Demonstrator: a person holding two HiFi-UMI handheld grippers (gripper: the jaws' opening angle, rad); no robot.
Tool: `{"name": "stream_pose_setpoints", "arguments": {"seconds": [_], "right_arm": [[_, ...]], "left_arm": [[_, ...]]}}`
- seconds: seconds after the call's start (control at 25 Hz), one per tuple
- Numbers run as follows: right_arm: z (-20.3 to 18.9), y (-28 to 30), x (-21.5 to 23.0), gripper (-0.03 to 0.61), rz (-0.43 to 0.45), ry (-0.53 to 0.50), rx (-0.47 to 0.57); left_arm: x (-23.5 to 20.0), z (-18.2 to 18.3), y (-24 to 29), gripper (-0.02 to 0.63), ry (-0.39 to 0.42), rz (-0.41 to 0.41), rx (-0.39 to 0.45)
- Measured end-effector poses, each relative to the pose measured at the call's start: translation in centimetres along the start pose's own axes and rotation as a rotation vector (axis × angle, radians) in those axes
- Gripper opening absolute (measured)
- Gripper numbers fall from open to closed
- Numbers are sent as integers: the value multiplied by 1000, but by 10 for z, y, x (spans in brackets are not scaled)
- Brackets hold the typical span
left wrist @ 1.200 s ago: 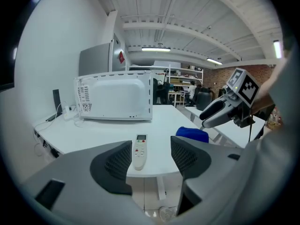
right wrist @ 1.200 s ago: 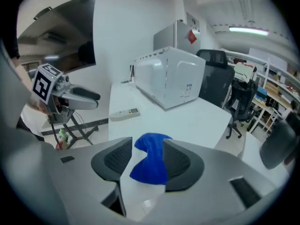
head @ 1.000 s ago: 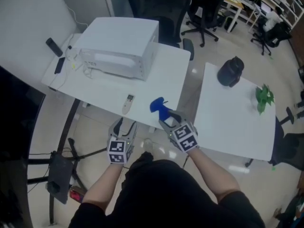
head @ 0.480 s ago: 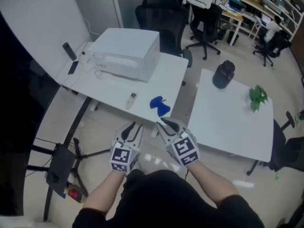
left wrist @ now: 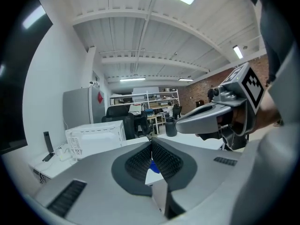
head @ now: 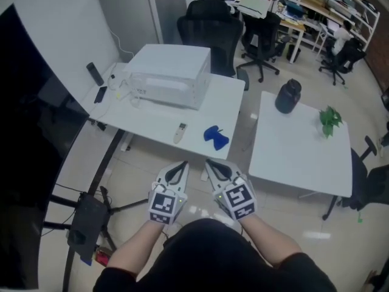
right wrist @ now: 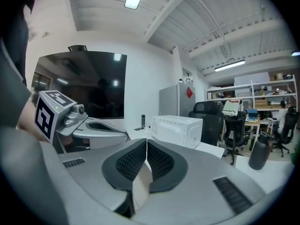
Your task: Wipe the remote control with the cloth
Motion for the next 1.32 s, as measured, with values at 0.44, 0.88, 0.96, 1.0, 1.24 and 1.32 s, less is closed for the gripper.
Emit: {"name": "stream_pose_setpoints", "arguments": {"seconds": [0.44,0.88,0.96,1.0,1.24,1.32], "right_arm": [[8,3,-43,9,-71,-17,-17],[9,2,-49,9,-69,-42,-29],[7,2,-49,9,-66,-46,-33],[8,2,-49,9,-67,-46,-34],[10,-2,-47,8,-72,-40,-38],[10,-3,-46,8,-72,-42,-39]], "left_arm": [[-17,-9,-29,0,13,-75,27],[-18,-8,-28,0,26,-83,44],[-18,-8,-28,0,24,-81,44],[-17,-7,-27,0,18,-79,44],[-12,-5,-23,0,25,-82,47],[-10,-1,-23,0,12,-75,43]]}}
Point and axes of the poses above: the fingertips, and each gripper's own axes: y forward along the fingers, x to its right, z out of its top, the point moved 8 cm from there along -y, backward along the fingers, and after that the axes turned 2 degrees about -z, right-handed, at the moved point
